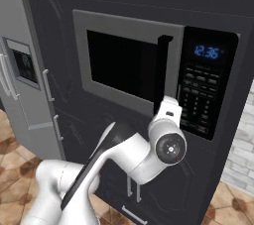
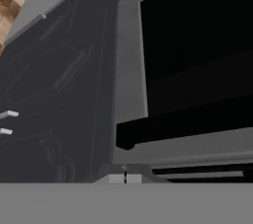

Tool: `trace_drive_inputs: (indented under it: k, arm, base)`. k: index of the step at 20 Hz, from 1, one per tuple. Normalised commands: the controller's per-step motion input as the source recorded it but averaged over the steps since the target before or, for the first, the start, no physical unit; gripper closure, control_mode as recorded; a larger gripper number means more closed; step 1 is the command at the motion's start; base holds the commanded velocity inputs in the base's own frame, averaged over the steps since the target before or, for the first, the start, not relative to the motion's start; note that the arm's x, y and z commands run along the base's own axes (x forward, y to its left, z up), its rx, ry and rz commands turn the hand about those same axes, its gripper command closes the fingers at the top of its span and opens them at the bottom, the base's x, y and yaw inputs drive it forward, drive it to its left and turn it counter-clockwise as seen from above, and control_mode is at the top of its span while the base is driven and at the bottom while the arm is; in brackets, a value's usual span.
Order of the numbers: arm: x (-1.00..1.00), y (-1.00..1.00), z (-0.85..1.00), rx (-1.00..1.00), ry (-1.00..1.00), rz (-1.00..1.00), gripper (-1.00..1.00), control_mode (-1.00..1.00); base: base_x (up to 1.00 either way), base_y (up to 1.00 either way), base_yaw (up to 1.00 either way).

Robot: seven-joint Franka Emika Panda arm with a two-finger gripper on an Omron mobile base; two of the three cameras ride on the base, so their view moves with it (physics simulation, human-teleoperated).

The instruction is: Place the bowl containing the shrimp and fish in the microwave. Close the microwave door and press the start button to microwave the meal.

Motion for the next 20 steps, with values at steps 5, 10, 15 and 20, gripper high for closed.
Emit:
trace_drive_inputs:
  k: [5,10,15,20]
  arm:
    - [0.22,-0.21,-0.29,0.0,0.0,0.0,1.0,-1.0]
    - [0.23,-0.2,-0.29,0.0,0.0,0.0,1.0,-1.0]
    - [0.3,-0.19,-0.22,0.0,0.0,-0.01,1.0,-1.0]
    - [0.3,-0.23,-0.07,0.0,0.0,-0.06,1.0,-1.0]
  base:
    - [0.0,0.0,0.0]
    - [0.0,0.0,0.0]
    - [0.0,0.0,0.0]
    - [0.0,0.0,0.0]
